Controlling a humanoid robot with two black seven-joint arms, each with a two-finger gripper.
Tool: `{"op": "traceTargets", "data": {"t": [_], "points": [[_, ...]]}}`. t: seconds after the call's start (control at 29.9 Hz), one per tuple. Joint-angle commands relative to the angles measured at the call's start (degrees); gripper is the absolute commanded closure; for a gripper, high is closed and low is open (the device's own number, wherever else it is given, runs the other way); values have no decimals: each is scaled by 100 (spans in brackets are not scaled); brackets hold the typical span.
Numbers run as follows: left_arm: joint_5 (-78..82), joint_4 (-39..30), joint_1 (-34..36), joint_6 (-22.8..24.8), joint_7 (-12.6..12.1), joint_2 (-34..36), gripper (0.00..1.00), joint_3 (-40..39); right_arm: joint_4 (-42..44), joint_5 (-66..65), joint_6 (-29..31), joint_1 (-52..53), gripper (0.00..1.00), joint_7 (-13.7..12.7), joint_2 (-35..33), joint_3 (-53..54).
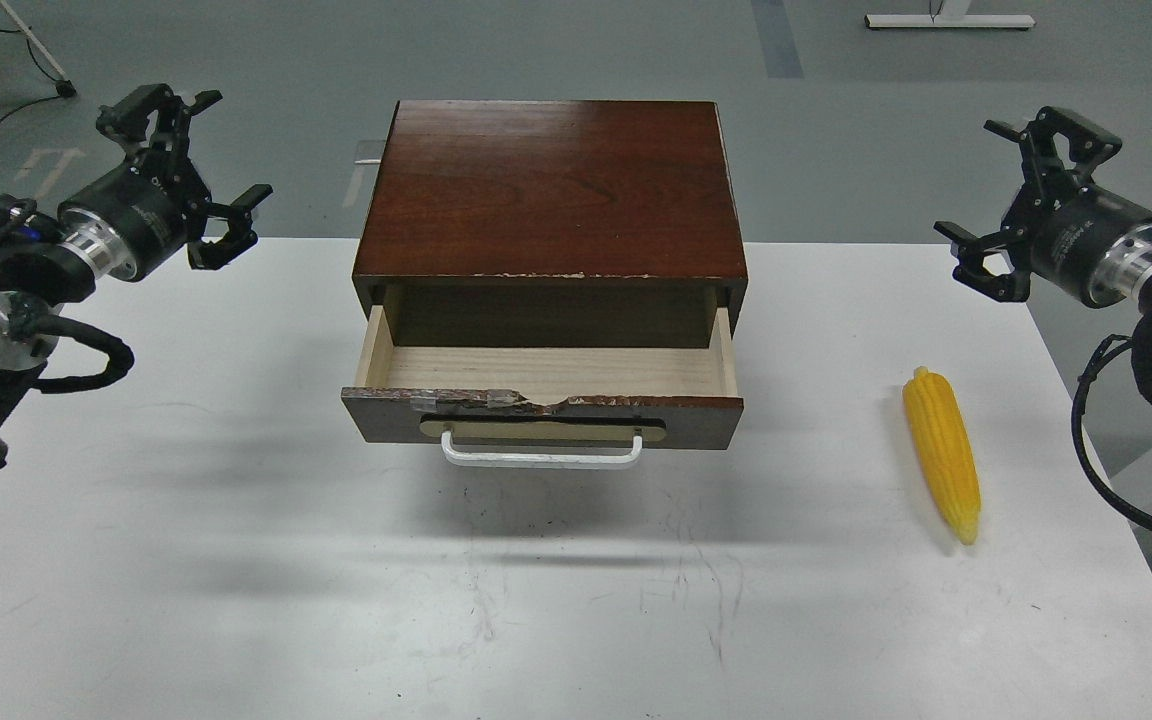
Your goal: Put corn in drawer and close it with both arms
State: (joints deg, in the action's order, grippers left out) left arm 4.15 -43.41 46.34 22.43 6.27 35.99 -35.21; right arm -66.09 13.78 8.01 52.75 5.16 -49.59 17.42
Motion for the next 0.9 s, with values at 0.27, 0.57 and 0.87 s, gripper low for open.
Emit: {"op": "traceTargets", "data": {"t": [0.27,0.57,0.87], "points": [[-2,0,-11,24,6,128,2,-4,-27,-7,25,16,0,-6,-59,-81],[16,0,-55,33,6,119,2,14,-18,-288,-72,34,0,-6,-59,-134],[-2,-9,-98,42,23,110,2,14,-62,-419,16,-19,0,-23,-165,-186]]}}
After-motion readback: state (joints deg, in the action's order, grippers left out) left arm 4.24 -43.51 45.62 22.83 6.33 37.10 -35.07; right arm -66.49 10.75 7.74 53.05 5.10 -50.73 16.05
